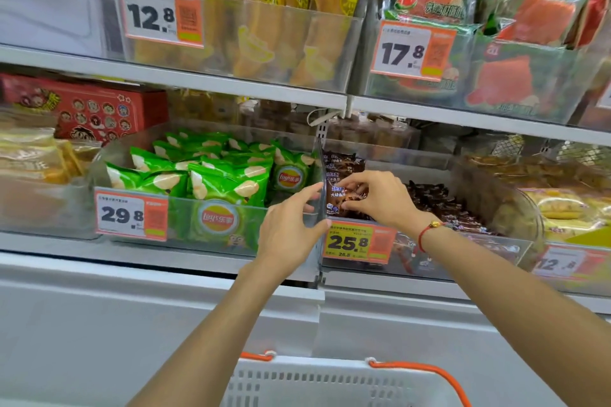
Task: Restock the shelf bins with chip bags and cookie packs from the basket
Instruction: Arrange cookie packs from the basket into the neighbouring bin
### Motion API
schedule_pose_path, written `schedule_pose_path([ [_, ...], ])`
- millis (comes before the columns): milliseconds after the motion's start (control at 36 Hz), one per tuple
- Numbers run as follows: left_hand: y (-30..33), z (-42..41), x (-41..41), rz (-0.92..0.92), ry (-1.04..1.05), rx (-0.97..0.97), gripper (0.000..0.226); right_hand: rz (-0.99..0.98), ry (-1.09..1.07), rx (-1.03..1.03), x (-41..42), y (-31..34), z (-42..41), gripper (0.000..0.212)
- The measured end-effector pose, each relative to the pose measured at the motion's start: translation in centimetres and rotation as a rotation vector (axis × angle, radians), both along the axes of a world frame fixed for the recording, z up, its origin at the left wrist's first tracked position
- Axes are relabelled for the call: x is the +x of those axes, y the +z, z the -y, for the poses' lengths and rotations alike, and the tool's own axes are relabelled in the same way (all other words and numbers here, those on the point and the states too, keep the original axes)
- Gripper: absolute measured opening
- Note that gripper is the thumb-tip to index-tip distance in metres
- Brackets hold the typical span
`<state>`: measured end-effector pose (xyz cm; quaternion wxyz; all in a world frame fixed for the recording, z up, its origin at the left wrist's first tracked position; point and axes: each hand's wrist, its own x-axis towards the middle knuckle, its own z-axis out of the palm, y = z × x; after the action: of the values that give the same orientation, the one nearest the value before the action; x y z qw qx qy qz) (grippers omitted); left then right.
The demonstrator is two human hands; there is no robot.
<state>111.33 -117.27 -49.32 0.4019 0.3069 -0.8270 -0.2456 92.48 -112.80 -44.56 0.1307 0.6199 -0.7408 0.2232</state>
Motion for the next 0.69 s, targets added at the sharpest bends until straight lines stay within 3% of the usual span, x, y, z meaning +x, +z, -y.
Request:
schedule_pose_path([
  [194,0.3,-0.1,0.3,0.001,-0.029,0.026,0.063,-0.041,0.036,0.237,0.3,2.4,0.0,0.051],
  [472,1.1,-1.8,4.8,-0.004,-0.016,-0.098,0.049,0.131,0.187,-0.190,4.2,0.6,-8.1,0.022],
  [694,-5.7,-5.0,11.2,0.270,0.000,0.067,0.038,0.338,0.273,-0.111,9.4,-9.3,-11.2,0.020],
])
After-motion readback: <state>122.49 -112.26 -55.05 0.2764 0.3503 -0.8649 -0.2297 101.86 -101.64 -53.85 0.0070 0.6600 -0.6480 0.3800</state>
